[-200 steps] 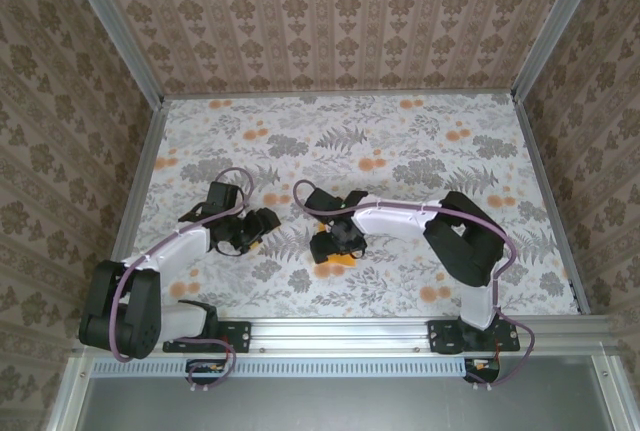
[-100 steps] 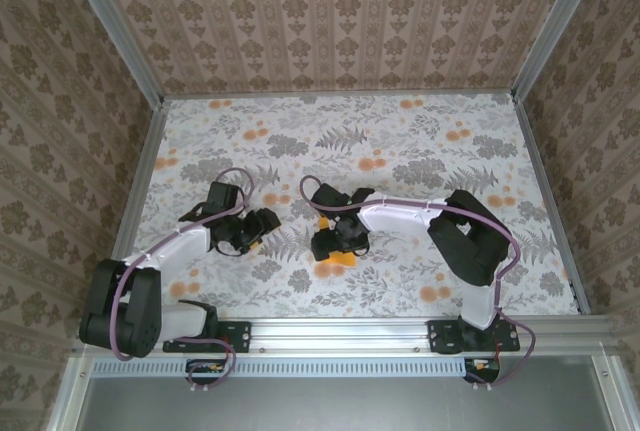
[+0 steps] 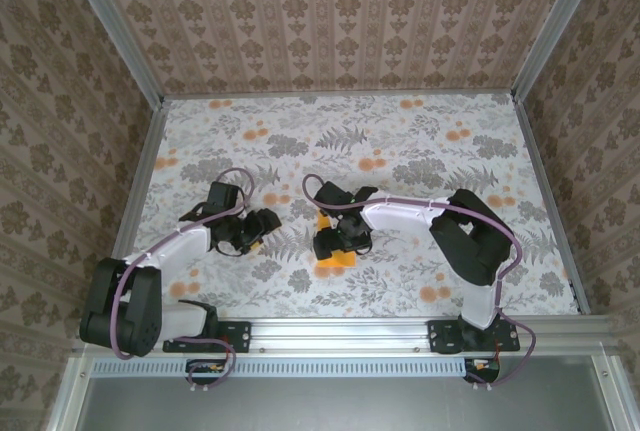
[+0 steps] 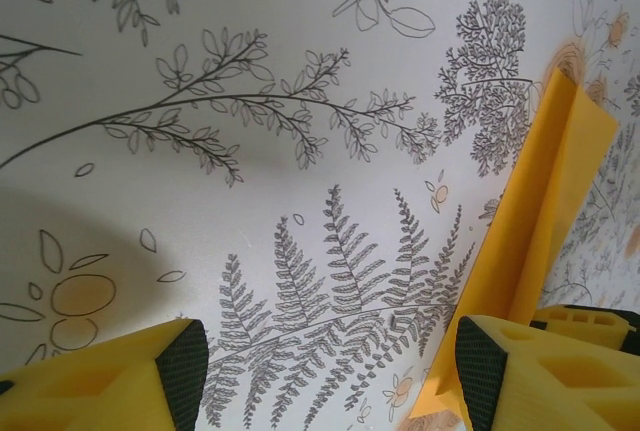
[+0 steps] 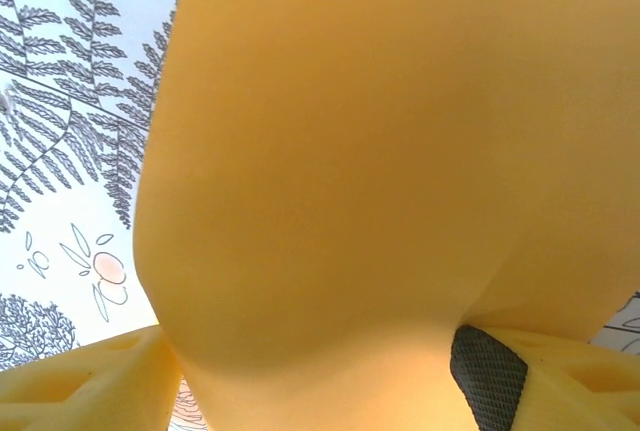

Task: Fold a paper plane with a square sheet of paper (pick it up from the middle)
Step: Fold the triangle a second time at the center of the table.

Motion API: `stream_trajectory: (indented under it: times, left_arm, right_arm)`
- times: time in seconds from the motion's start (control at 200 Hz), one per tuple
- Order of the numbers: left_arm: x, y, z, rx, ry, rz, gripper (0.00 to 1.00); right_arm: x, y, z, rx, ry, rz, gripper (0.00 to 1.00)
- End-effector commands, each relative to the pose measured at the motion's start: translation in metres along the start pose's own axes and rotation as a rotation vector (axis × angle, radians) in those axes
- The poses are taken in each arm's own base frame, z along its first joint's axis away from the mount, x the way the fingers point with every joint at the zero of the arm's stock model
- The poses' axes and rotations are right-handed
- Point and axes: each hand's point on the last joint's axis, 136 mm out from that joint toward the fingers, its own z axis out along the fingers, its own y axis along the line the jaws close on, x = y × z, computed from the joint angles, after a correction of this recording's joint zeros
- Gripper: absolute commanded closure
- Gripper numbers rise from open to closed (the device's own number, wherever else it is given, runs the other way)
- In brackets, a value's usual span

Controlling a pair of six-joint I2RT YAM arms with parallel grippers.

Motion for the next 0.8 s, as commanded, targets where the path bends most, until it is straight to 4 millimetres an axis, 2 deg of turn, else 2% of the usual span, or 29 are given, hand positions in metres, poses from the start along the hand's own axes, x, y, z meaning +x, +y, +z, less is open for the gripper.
stream_trajectory:
  times: [0.0,0.255,0.435,0.45,0.475,0.605,0.795]
  left_arm:
    - [0.002,-0.022,0.001,0.086,0.025,0.064,0.31]
    - [0.01,-0.079,0.012,0.255,0.083,0.153,0.32]
    - [0.007,-0.102,0.028,0.303,0.121,0.161,0.34]
    - [0.015,-0.107,0.032,0.306,0.142,0.181,0.34]
    - [0.017,-0.11,0.033,0.308,0.15,0.189,0.34]
    - [0.02,-0.117,0.045,0.301,0.178,0.194,0.35]
    - [0.023,-0.108,0.063,0.251,0.204,0.16,0.43]
  right_arm:
    - [0.041,-0.021,0.04,0.007,0.156,0.012,0.25]
    - [0.032,-0.005,0.034,-0.205,0.111,0.002,0.27]
    - [0.03,-0.009,0.034,-0.242,0.107,0.013,0.27]
    - [0.03,-0.009,0.034,-0.244,0.107,0.015,0.27]
    - [0.029,-0.009,0.033,-0.249,0.105,0.018,0.27]
    - [0.029,-0.012,0.032,-0.26,0.101,0.025,0.28]
    - [0.029,-0.015,0.032,-0.26,0.097,0.03,0.28]
